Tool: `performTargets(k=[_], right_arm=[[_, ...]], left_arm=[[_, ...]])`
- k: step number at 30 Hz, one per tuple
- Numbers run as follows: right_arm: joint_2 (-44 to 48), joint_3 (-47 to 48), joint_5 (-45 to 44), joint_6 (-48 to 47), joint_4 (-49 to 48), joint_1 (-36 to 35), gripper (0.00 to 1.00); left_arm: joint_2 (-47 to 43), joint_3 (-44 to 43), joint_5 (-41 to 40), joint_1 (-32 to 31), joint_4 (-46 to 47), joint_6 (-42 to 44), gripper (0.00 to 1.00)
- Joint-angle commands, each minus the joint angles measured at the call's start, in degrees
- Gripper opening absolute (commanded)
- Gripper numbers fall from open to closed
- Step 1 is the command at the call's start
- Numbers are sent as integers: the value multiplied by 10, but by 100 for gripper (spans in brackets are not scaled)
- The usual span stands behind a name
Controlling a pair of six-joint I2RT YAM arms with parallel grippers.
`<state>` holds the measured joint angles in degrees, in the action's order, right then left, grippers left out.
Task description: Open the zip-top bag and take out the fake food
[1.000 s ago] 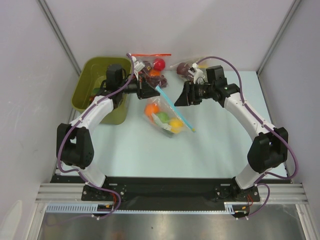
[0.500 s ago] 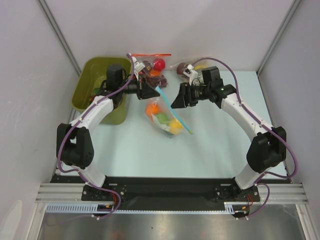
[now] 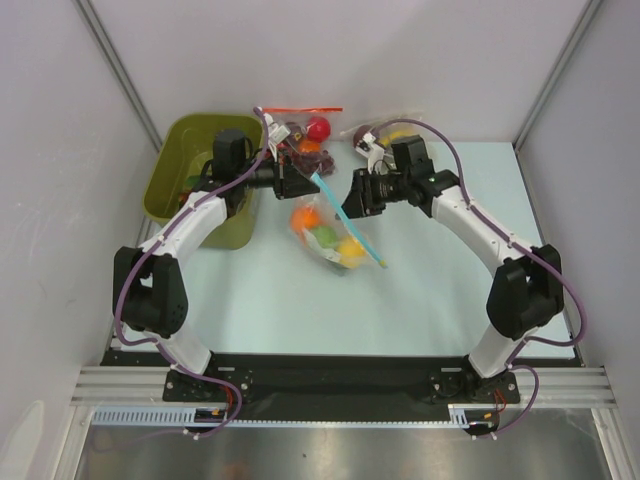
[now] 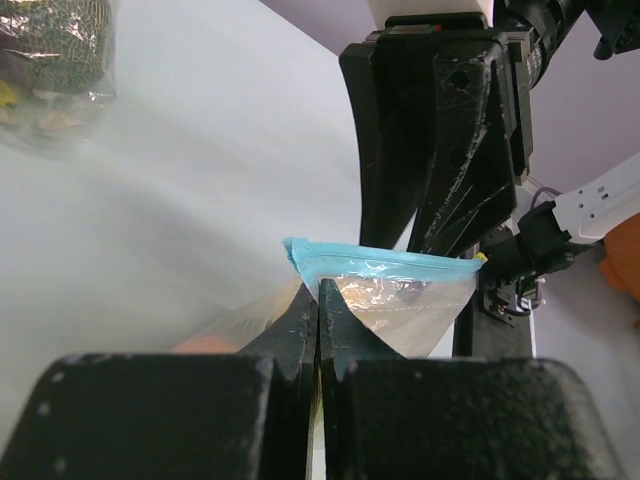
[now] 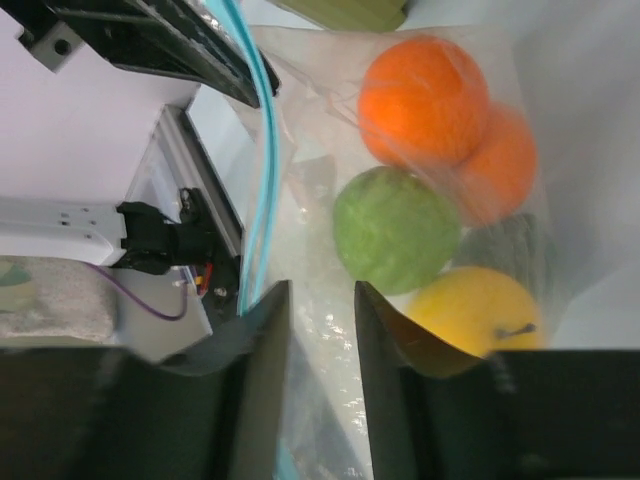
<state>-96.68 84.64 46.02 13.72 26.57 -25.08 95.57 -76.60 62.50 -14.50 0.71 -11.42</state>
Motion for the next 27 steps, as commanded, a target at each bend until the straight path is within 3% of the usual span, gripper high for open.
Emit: performTargets(k=[1, 5, 12, 15, 19, 23, 25, 27], right_arm=[[-6, 33, 18, 10, -34, -9, 29], [-13, 46, 20, 14, -34, -13, 0], [-2, 76, -19, 2, -4, -8, 0], [-1, 85, -11, -2, 8, -4, 0], [10, 87, -4, -2, 16, -4, 0], [19, 81, 14, -1, 23, -4, 0], [25, 70, 14, 0, 22, -4, 4], [35, 65, 9, 4, 16, -3, 16]], left_arm=[[-18, -12, 5, -3, 11, 22, 0], [-19, -12, 3, -3, 10, 22, 1], [-35, -12, -12, -3, -3, 26, 20], [-45, -11, -22, -3, -20, 38, 17], [-43, -9, -30, -3, -35, 52, 6], [-43, -3, -33, -2, -32, 54, 7], [-43, -4, -33, -2, -33, 56, 7], [-40, -8, -36, -2, -41, 60, 8]])
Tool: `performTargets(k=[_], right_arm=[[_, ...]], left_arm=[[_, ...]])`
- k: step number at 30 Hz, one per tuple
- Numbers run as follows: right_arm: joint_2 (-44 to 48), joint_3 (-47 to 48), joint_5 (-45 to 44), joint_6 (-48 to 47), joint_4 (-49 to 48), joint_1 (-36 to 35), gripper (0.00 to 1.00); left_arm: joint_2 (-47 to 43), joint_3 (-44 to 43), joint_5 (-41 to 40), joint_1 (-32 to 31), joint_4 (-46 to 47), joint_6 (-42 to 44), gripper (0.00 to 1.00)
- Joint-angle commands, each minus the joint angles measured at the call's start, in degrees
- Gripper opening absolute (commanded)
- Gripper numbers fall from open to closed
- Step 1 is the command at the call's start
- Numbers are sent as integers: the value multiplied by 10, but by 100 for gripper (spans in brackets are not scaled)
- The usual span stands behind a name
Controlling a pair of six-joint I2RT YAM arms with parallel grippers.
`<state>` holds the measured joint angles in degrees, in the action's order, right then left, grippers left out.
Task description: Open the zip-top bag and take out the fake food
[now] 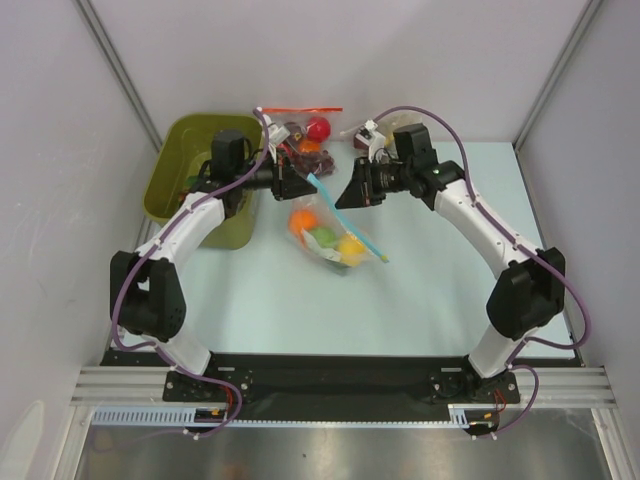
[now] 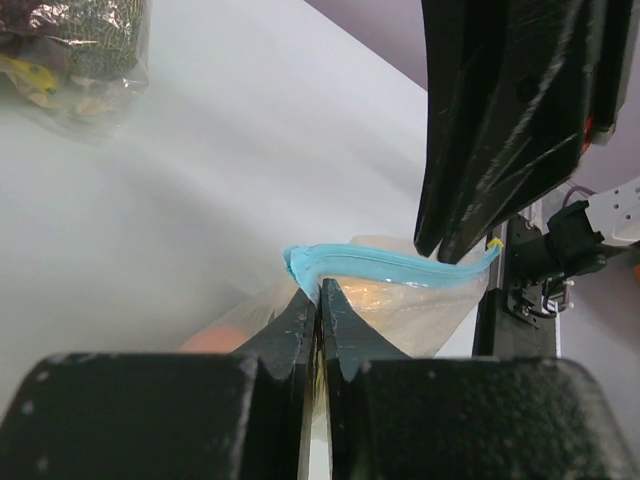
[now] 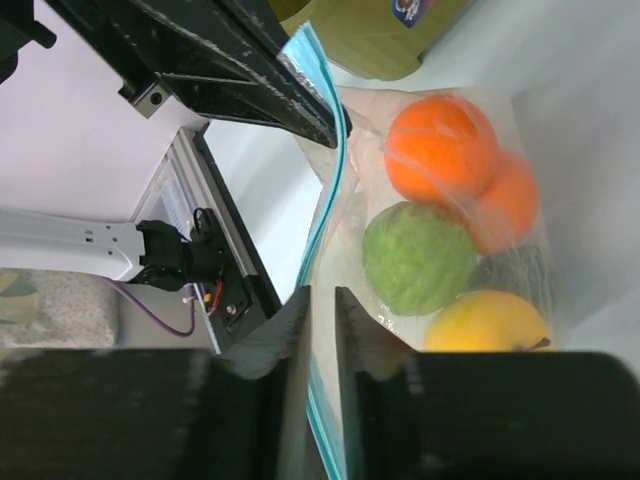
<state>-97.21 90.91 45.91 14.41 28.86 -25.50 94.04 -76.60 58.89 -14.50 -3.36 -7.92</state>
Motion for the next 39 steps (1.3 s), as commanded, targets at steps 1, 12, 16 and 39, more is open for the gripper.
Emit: performTargets(k=[1, 12, 16, 39], right_arm=[[44, 1, 9, -2, -8, 4, 22], [55, -29, 46, -9, -4, 16, 51], [46, -51, 41, -17, -6, 9, 53], [8, -12, -20, -22, 5, -14, 0]], left_arm=[[-25, -9, -1, -2, -3, 28, 8], [-31, -7, -6, -2, -19, 41, 13], [-32, -7, -2, -2, -14, 35, 13], [-70, -25, -59, -2, -24, 0, 52]])
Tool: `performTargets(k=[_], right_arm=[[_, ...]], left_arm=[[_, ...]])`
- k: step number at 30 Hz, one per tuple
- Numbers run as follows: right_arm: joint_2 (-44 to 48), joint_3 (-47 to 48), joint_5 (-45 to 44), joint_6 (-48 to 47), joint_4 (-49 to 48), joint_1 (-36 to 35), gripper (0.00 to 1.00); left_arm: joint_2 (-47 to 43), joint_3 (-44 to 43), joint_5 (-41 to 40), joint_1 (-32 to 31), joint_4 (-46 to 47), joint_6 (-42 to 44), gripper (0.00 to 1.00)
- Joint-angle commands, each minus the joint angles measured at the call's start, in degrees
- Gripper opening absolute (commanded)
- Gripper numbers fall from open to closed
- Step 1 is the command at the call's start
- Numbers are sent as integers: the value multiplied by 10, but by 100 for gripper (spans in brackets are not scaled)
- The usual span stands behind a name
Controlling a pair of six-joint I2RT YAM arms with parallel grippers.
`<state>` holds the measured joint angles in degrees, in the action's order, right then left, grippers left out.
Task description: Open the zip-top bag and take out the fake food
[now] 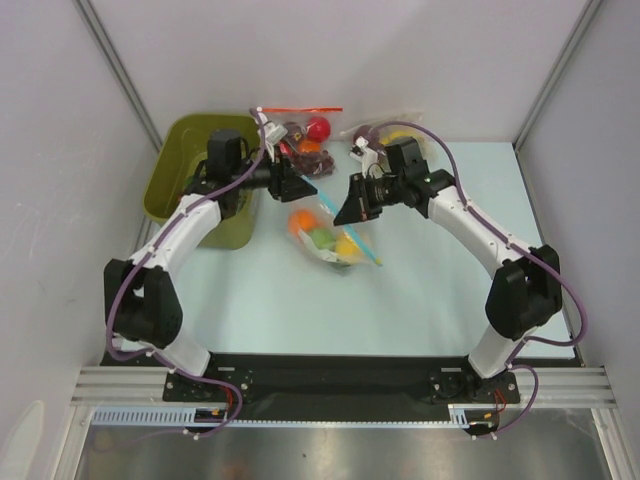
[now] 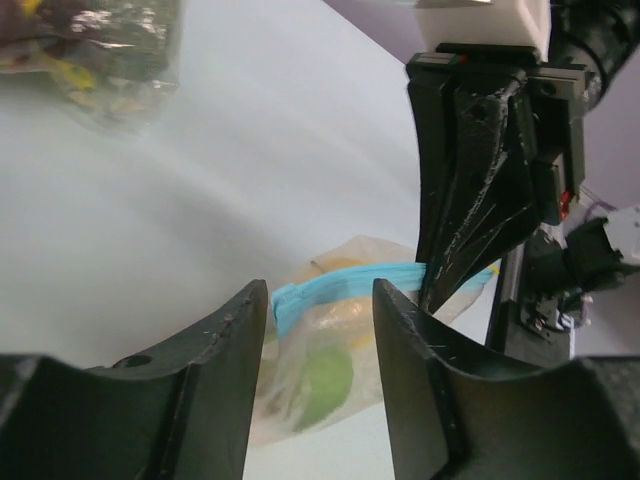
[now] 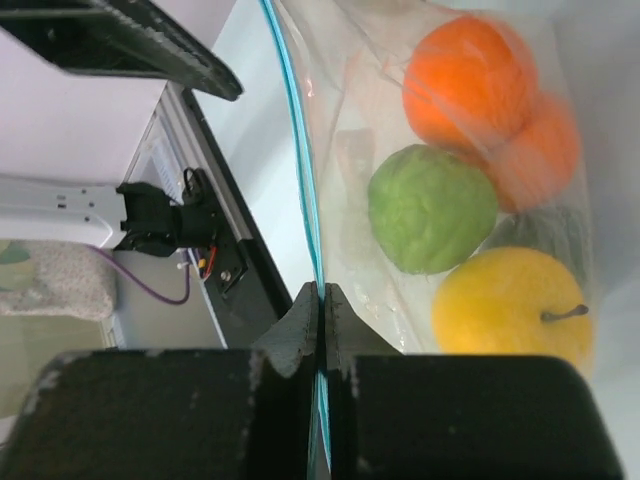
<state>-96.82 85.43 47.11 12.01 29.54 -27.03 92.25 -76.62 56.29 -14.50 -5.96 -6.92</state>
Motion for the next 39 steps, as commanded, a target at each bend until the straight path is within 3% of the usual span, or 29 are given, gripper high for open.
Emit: performTargets(k=[1, 5, 9, 13, 19, 34, 37, 38, 39], right_arm=[[5, 59, -42, 9, 2, 2, 0], [9, 97, -106, 9, 27, 3, 0], [15, 125, -159, -11, 52, -12, 0], [14, 126, -182, -22, 54, -29, 0], [3, 120, -201, -33, 61, -65, 0], [10, 103, -205, -30, 47, -87, 2], [8, 105, -193, -35, 57, -87, 17], [8, 105, -192, -35, 66, -88, 31], [10, 108, -191, -38, 70, -88, 37]], left_arm=[[-59, -33, -89, -3, -5, -16, 53], [-93, -78, -265, -16, -112, -58, 55], [-138, -44, -329, -51, -142, -149, 58], [-151, -5, -302, -76, -122, -243, 61], [-124, 40, -271, -94, -79, -293, 68], [-102, 83, -290, -94, -30, -317, 69], [-106, 98, -288, -94, -11, -325, 69], [-109, 103, -290, -94, -7, -328, 70], [-111, 110, -293, -94, -5, -329, 70]])
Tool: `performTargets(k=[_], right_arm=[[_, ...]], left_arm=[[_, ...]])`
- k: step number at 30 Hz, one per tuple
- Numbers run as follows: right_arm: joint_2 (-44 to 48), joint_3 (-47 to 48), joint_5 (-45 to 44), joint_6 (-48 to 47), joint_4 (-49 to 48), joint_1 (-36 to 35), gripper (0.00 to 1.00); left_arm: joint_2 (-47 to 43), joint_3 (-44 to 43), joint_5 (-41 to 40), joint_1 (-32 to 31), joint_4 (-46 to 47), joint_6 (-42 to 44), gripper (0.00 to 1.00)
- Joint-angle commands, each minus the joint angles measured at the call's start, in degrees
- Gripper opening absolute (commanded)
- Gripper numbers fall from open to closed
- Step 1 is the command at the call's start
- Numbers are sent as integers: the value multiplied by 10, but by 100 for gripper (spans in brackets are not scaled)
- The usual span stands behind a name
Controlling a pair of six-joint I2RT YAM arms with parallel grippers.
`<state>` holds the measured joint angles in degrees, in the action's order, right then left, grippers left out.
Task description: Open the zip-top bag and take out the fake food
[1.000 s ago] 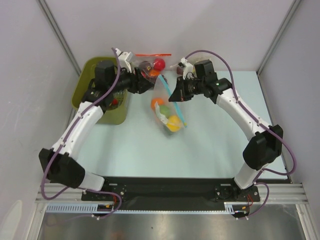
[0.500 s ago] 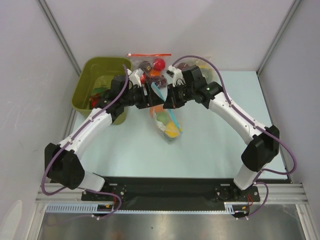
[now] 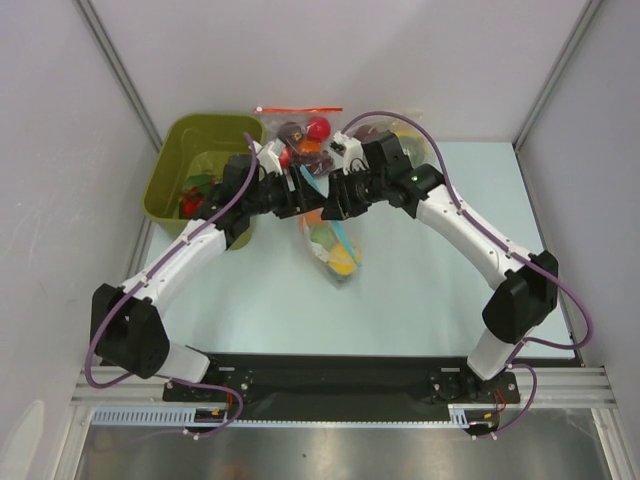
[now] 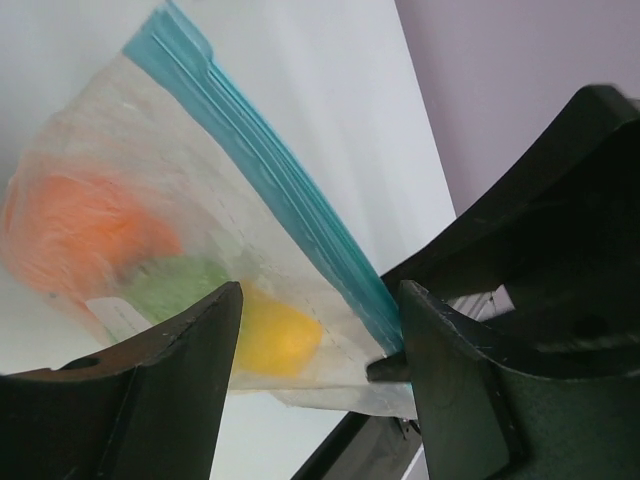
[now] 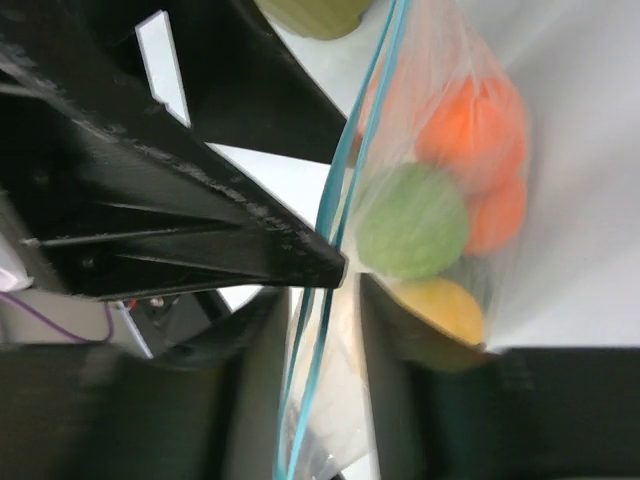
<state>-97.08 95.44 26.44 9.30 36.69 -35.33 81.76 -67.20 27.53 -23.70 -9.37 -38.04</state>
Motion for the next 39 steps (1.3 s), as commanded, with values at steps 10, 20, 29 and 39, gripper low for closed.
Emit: performTargets(k=[10, 20, 29, 39], right_arm=[[86, -16, -22, 17, 19, 16, 60], [97, -56, -34, 34, 15, 15, 60], [66, -52, -41, 35, 8, -3, 60], [47, -62, -53, 27, 13, -5, 60]], left_arm=[[-14, 36, -3, -2, 34, -16, 65], [-32, 52, 25, -2, 69, -12, 58], [-32, 46, 42, 2, 68, -1, 55], [-31, 46, 57, 10, 71, -3, 46]])
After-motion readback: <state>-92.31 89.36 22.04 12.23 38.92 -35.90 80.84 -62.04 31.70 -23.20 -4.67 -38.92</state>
